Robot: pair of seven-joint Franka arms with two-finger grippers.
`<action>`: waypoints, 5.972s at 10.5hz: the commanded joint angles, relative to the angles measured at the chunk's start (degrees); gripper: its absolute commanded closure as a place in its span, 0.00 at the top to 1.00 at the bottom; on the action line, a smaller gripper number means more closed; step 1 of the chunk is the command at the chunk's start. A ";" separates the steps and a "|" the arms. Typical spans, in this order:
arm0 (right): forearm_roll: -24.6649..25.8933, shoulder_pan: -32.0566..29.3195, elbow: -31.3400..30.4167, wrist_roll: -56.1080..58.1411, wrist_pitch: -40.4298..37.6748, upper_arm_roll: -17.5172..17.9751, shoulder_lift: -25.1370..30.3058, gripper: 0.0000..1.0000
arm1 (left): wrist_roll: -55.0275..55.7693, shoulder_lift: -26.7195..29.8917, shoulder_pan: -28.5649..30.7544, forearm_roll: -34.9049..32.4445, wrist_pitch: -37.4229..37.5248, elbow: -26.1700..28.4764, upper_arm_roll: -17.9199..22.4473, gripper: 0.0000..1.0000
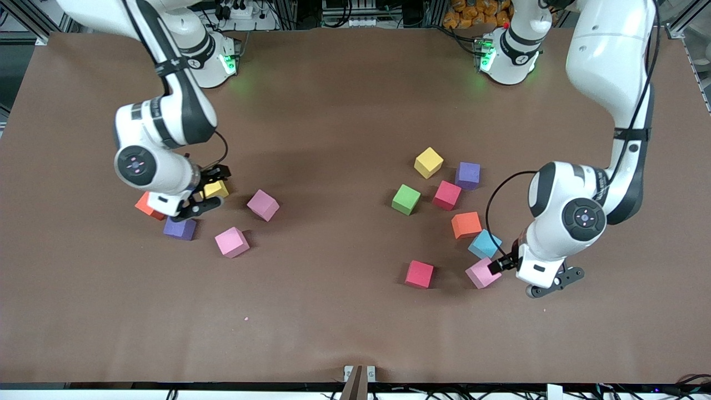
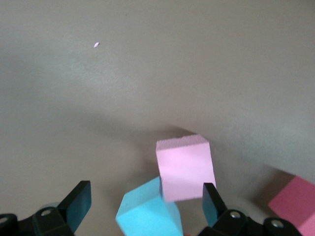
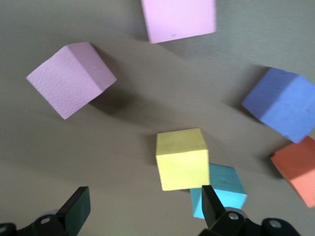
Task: Form number 2 with 11 blocks
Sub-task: 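Reach the right gripper to yellow cube while the left gripper reaches pink cube, then close the right gripper on yellow cube while the left gripper grasps pink, then carry the pink cube to table center while the right gripper carries yellow, then place the yellow cube beside pink while the left gripper reaches another yellow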
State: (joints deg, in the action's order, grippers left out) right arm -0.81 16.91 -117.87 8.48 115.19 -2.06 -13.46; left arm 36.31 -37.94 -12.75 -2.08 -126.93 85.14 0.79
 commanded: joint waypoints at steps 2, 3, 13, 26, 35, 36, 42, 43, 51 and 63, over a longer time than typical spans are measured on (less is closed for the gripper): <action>3.00 -0.12 -6.84 3.54 5.29 -0.32 3.71 1.00 | 1.48 -3.19 -1.41 0.93 -3.91 -3.93 1.31 1.00; 3.01 -1.08 -8.68 6.52 8.18 -0.40 3.80 1.00 | 1.48 -3.89 -1.41 1.02 -5.59 -3.93 1.32 1.00; 3.01 -4.43 -17.48 11.65 24.46 -0.40 2.04 1.00 | 2.10 -8.82 -2.02 6.82 -10.62 -3.58 1.23 1.00; 3.01 -6.45 -19.77 11.56 31.15 -0.32 -1.56 1.00 | 2.45 -6.64 -4.56 6.21 -4.39 -3.49 0.70 0.20; 2.92 -5.31 -19.68 11.65 31.23 -0.14 -1.04 0.30 | 31.85 3.85 -14.58 -4.76 6.09 5.90 -20.71 0.18; 2.92 -5.22 -19.68 12.95 31.06 -0.14 -0.43 0.21 | 35.11 3.58 -16.85 -6.61 6.09 7.30 -22.92 0.18; 2.92 -3.99 -18.71 34.36 22.19 0.04 7.74 0.20 | 45.07 -0.82 -22.76 -18.49 -1.82 16.27 -30.85 0.21; 2.92 -4.08 -18.71 40.59 22.18 -0.05 8.36 0.20 | 45.95 -0.91 -22.76 -18.49 -1.82 16.80 -31.29 0.22; 2.92 -0.93 -18.45 66.32 17.96 0.12 13.12 0.20 | 44.99 4.53 -20.13 -18.75 -2.53 18.48 -31.47 1.00; 2.04 33.17 -15.20 27.50 18.31 0.21 2.58 0.20 | 14.41 16.76 4.48 -17.44 3.27 31.22 -32.79 1.00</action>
State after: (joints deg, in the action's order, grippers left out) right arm 1.31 47.67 -134.61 40.88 133.33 -1.41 -9.27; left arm 52.40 -22.99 -9.78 -19.17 -123.47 113.67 -31.21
